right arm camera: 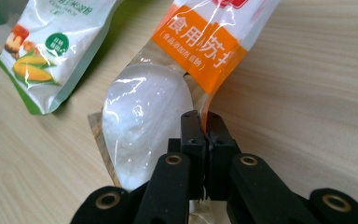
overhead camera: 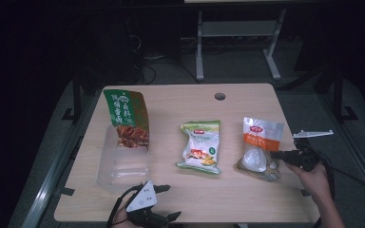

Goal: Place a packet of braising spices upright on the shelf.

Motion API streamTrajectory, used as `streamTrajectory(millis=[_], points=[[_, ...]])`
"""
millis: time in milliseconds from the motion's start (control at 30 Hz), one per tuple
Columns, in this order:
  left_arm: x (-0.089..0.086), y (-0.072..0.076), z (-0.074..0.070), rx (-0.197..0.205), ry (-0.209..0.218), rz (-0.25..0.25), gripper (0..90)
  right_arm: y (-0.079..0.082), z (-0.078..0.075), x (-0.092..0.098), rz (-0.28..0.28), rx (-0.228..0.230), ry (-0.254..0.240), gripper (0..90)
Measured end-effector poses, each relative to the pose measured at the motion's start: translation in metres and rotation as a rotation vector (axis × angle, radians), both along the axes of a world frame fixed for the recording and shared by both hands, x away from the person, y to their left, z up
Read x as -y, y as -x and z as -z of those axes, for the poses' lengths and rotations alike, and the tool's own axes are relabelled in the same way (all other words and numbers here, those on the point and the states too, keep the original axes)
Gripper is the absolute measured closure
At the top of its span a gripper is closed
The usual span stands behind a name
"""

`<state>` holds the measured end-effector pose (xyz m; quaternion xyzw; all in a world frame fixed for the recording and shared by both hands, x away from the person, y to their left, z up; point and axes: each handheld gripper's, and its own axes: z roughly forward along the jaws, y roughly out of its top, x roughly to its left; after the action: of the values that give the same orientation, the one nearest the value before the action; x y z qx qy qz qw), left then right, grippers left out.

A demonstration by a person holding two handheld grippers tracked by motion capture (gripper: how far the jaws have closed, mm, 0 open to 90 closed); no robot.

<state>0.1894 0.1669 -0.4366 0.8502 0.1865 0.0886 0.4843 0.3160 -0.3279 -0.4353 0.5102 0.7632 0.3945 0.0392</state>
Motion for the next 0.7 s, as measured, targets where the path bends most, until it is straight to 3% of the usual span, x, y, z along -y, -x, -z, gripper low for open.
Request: streamTrajectory(millis=[33, 100, 200, 333, 400, 500, 700], points=[[0.0, 0.0, 0.0, 0.003, -0.001, 0.002, 17.3, 0.0, 0.0, 0.0, -0.002, -0.004, -0.002, 84.0], [0.001, 0.0, 0.001, 0.0, -0.001, 0.003, 17.3, -0.004, 0.001, 0.002, -0.003, -0.014, -0.001, 68.4], [0.001, -0.001, 0.001, -0.001, -0.001, 0.003, 17.3, -0.014, 0.003, 0.003, 0.0, -0.023, -0.034, 57.6], [0.001, -0.001, 0.001, -0.002, -0.001, 0.002, 17.3, -0.031, 0.009, -0.001, 0.006, -0.037, -0.046, 51.2], [0.001, -0.001, 0.001, -0.003, -0.001, 0.003, 17.3, -0.037, 0.013, -0.004, -0.004, -0.046, -0.054, 52.8], [0.001, -0.001, 0.001, -0.002, 0.0, 0.006, 17.3, -0.041, 0.016, -0.007, -0.013, -0.054, -0.096, 64.9], [0.001, -0.001, 0.0, 0.003, 0.0, 0.008, 17.4, -0.037, 0.01, -0.008, -0.025, -0.043, -0.073, 85.1]])
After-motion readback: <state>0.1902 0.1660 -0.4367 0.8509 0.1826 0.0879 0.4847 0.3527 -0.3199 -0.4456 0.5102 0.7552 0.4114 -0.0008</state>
